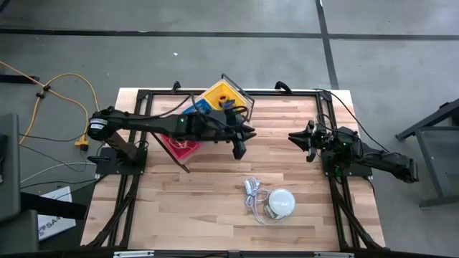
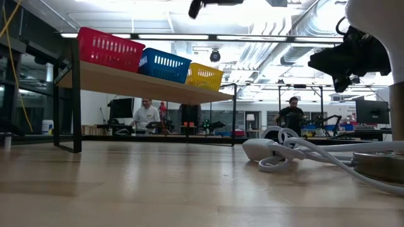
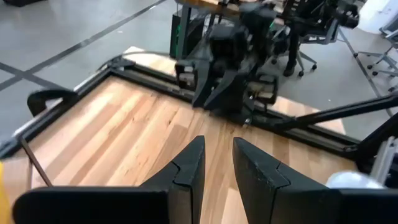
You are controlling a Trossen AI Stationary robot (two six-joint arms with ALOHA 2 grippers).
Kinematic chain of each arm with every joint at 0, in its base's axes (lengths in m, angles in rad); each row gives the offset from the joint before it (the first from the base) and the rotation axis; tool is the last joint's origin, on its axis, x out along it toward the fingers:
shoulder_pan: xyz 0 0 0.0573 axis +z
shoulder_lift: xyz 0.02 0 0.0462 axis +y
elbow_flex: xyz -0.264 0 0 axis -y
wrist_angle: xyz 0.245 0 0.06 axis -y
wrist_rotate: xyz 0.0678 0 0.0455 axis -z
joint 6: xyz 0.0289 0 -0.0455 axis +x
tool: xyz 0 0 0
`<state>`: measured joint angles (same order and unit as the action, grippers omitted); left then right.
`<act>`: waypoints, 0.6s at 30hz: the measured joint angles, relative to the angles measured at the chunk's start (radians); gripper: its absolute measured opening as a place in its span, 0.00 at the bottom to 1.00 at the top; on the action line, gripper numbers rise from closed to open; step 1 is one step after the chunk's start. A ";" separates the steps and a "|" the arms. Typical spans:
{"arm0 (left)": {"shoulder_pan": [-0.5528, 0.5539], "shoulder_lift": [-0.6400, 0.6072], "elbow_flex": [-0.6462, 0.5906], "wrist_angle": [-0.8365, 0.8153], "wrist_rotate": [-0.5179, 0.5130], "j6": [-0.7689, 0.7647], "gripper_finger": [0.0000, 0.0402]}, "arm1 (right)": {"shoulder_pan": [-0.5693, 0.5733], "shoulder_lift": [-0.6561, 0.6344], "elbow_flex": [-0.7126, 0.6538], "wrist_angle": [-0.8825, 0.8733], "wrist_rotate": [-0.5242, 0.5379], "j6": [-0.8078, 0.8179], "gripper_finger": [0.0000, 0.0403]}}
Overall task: Pick & Place Office Desk Supplies
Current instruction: Return to Home Position
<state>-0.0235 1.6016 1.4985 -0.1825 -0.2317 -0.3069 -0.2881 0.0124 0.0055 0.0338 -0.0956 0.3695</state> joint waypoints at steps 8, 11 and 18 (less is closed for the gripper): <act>0.001 0.000 -0.190 0.158 0.042 -0.065 0.20 | 0.000 0.000 0.000 0.000 0.000 0.000 0.17; 0.001 0.000 -0.229 0.213 0.090 -0.070 0.20 | 0.000 0.000 0.000 0.000 0.000 0.000 0.17; 0.000 0.000 -0.269 0.246 0.175 -0.016 0.20 | 0.000 0.000 0.000 0.000 0.000 0.000 0.17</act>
<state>-0.0235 1.6012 1.2291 0.0639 -0.0572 -0.3225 -0.2882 0.0124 0.0055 0.0338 -0.0959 0.3698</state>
